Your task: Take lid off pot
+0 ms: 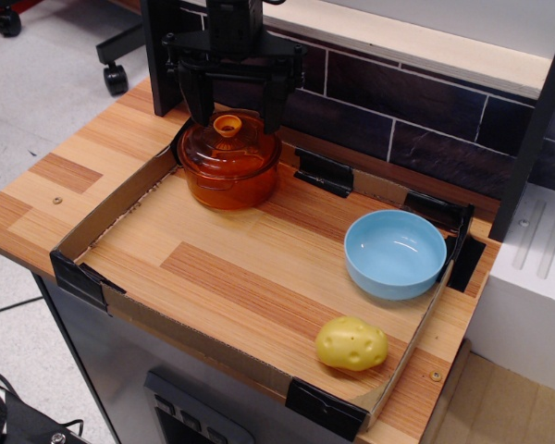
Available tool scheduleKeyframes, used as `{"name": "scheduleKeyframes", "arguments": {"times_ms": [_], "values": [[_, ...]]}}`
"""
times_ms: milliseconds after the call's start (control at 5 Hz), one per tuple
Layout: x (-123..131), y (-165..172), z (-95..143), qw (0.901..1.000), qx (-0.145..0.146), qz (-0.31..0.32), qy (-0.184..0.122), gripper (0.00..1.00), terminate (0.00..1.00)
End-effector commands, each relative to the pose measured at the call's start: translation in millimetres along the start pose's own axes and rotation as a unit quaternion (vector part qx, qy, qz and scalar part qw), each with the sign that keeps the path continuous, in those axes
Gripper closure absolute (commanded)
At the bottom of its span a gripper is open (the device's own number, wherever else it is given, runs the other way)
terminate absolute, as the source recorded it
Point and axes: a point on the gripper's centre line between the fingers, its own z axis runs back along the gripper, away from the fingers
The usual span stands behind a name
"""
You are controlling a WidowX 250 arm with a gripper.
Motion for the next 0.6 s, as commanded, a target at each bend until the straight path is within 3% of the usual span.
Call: {"name": "scheduleKeyframes", "arguments": {"times_ms": [0, 400], "values": [[10.6, 7.0, 6.0, 0.9997, 0.003, 0.005, -0.022, 0.00, 0.00], [13.1, 10.9, -1.3, 0.9996, 0.013, 0.009, -0.022, 0.00, 0.00]]}}
